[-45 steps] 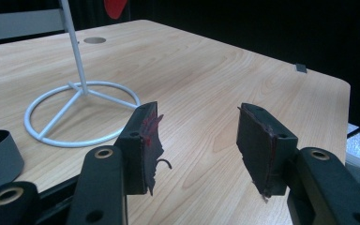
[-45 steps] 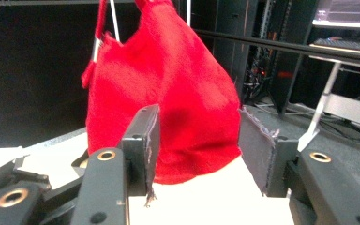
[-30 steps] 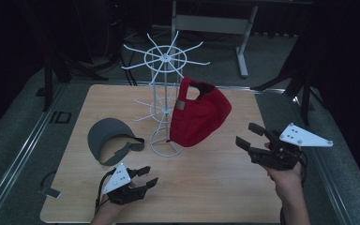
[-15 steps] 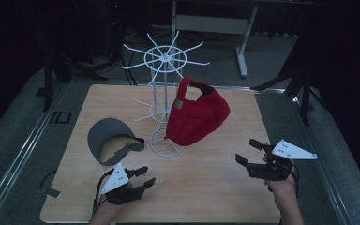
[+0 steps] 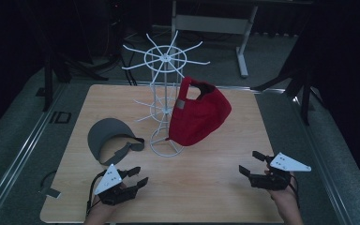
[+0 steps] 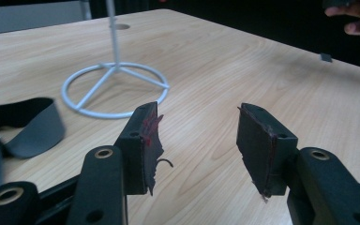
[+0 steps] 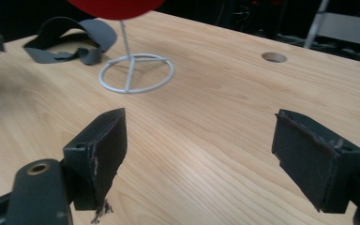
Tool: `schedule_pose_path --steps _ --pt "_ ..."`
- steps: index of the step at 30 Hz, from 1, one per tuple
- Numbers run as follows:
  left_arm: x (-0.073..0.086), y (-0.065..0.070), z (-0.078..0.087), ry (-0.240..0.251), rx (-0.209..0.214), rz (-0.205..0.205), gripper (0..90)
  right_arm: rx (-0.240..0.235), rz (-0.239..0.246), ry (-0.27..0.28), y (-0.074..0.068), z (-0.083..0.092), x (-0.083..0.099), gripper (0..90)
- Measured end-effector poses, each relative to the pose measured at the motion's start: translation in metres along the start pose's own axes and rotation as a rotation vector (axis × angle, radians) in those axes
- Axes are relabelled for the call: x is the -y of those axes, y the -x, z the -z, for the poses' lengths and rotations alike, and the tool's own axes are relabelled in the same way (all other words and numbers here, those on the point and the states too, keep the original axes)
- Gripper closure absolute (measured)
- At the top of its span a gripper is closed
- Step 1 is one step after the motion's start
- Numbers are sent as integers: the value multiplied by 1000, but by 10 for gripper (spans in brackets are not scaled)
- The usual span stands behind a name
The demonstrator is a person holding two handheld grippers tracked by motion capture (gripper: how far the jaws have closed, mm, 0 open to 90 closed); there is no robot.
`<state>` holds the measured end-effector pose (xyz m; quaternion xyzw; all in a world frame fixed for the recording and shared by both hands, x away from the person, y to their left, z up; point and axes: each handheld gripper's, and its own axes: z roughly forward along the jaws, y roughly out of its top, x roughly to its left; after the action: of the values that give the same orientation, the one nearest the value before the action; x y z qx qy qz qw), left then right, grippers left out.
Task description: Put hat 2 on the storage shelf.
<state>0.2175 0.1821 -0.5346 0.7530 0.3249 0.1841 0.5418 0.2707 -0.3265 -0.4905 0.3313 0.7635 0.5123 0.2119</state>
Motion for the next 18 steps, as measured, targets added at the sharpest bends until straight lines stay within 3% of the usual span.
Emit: schedule_pose_path --steps 3,11,16,18 --pt "4 -4 4 -5 -26 7 496 16 -18 0 5 0 10 181" --pt "10 -25 18 -15 -191 66 495 25 -53 2 12 2 25 182" --pt "4 -39 12 -36 -268 103 481 28 -61 5 12 3 27 182" --pt "1 -43 6 -52 -280 102 475 29 -57 2 11 2 27 182"
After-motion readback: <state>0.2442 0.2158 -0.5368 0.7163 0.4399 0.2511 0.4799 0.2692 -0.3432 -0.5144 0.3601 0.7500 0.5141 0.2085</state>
